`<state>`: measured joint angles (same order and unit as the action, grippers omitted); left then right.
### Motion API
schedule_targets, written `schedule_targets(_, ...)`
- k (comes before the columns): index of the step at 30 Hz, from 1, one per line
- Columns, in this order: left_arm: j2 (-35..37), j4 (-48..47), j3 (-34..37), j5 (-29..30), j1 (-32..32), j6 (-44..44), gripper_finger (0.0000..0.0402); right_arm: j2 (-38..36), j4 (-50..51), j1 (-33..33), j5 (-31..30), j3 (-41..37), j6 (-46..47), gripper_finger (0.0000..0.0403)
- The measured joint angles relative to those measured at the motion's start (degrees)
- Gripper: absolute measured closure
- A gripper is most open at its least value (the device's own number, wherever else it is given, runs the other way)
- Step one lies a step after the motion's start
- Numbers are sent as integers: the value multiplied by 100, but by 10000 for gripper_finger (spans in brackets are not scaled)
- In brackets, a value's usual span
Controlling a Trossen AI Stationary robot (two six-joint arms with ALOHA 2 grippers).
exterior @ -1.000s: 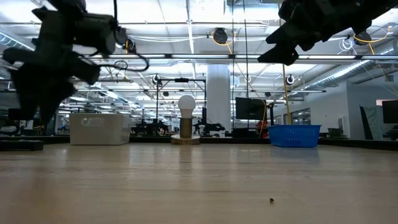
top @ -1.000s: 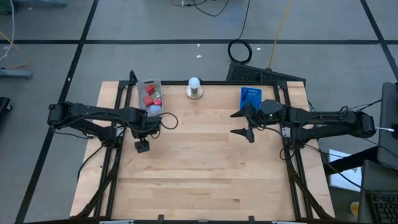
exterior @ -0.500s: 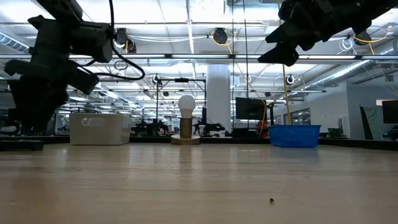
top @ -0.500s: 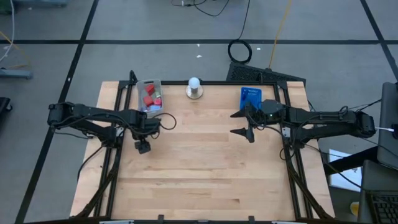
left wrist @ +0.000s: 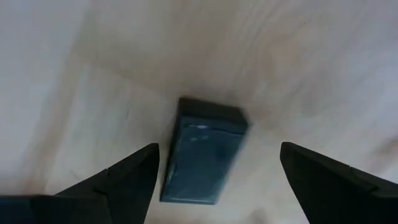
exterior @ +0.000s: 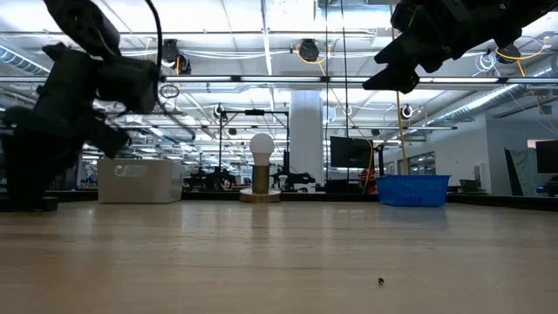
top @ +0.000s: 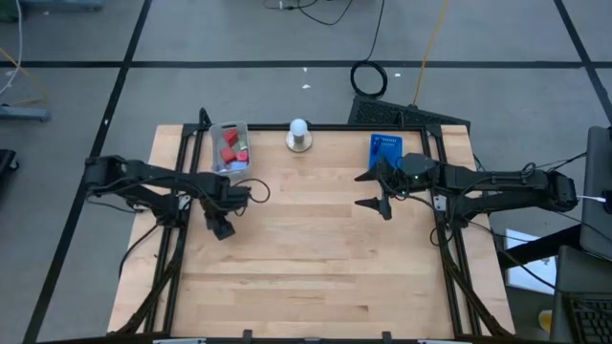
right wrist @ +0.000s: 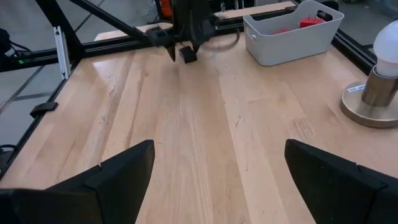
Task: Pick & Place Office items
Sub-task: Put the black digital clock into the blue bin
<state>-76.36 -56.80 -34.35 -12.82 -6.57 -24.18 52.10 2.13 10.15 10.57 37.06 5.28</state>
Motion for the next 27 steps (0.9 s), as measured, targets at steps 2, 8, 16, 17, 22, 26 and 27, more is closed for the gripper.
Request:
schedule_targets(2, -263, 2, 64, -17, 0, 7, 64, -2, -8, 0, 8, 0, -2, 51)
schedule_targets(8, -991, 9, -93, 27, 0, 246, 64, -2, 17, -2, 13, 0, 0, 51)
schedule_targets(16, -1292, -24, -273, 137, -115, 619, 64, -2, 13, -147, 15, 0, 0, 51)
schedule_targets(17, -1292, -25, -273, 86, -180, 650, 64, -2, 13, -169, 15, 0, 0, 51)
schedule_targets(22, -1294, -39, -266, -48, -545, 871, 82, -2, 7, -245, 15, 0, 0, 51)
schedule_targets(26, -1300, -44, -257, -24, -705, 927, 116, -2, 7, -280, 15, 0, 0, 51)
schedule_targets(27, -1300, -44, -257, 16, -703, 932, 125, -2, 1, -284, 17, 0, 8, 51)
